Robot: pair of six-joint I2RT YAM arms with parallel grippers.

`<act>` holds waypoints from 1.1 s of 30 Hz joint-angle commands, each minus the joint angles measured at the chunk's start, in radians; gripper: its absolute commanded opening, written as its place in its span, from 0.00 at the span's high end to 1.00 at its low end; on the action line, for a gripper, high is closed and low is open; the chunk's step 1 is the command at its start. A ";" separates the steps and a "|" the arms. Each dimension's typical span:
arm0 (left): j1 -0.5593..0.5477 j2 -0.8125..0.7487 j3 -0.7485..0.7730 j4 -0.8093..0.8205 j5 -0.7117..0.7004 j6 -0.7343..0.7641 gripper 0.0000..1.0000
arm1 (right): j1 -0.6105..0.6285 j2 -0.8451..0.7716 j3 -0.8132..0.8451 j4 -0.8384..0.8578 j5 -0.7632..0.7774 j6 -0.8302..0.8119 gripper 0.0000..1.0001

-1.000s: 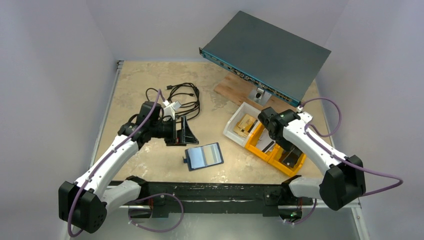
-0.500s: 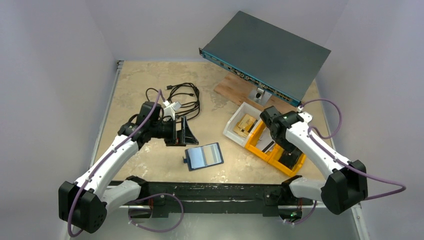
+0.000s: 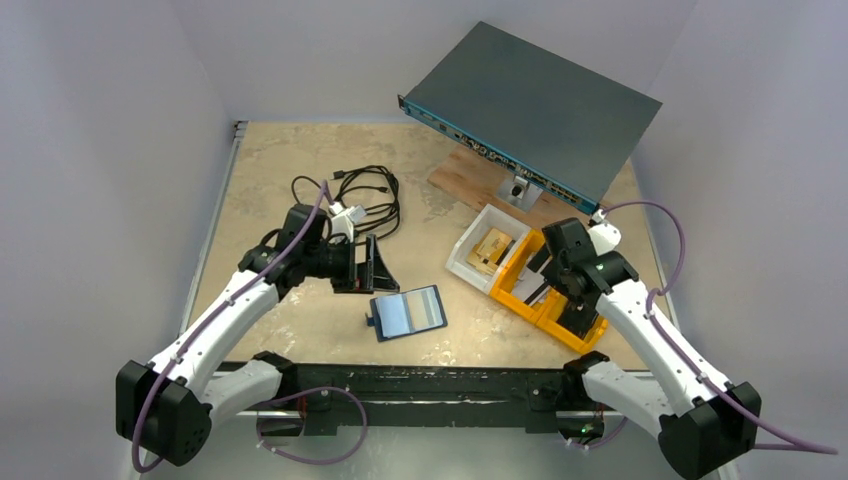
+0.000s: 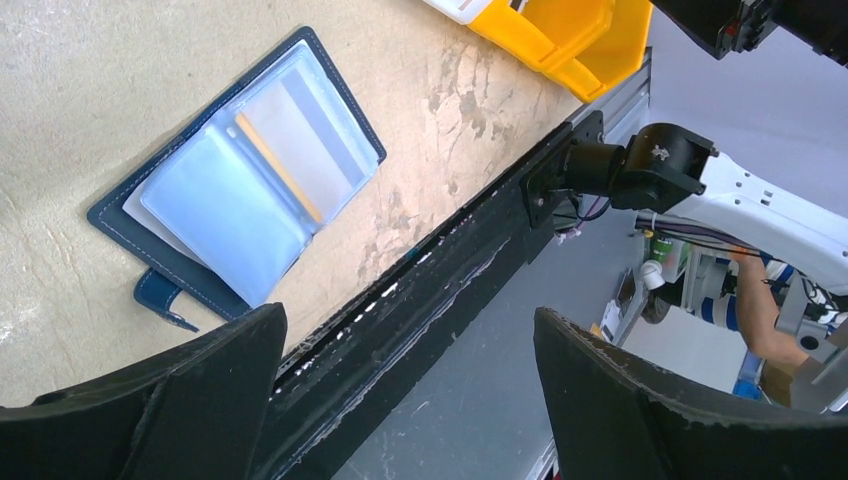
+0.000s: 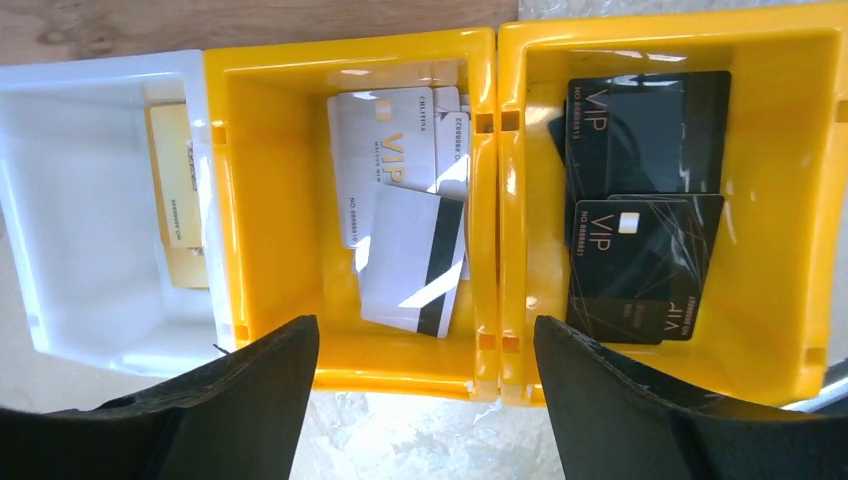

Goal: Take the credit cards out of the card holder
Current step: Place the credit card in the storage box, then remove the credit card from the card holder.

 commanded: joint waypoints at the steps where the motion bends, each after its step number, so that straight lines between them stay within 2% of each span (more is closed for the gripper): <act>1: -0.013 0.006 0.019 0.031 -0.012 -0.008 0.06 | 0.009 0.003 -0.040 0.149 -0.149 -0.082 0.22; 9: -0.044 0.022 0.005 0.048 -0.040 -0.026 0.06 | 0.085 -0.048 -0.094 0.247 -0.190 -0.065 0.20; 15: -0.089 0.043 -0.018 0.078 -0.100 -0.060 0.07 | 0.183 -0.045 -0.115 0.282 -0.165 -0.017 0.21; 23: -0.147 0.088 -0.018 0.100 -0.189 -0.091 0.10 | 0.204 -0.071 -0.179 0.403 -0.230 -0.031 0.21; 28: -0.213 0.128 0.009 0.102 -0.306 -0.119 0.18 | 0.245 -0.043 -0.185 0.475 -0.258 -0.042 0.21; 33: -0.294 0.205 0.051 0.102 -0.424 -0.143 0.29 | 0.355 -0.003 -0.180 0.526 -0.216 -0.019 0.22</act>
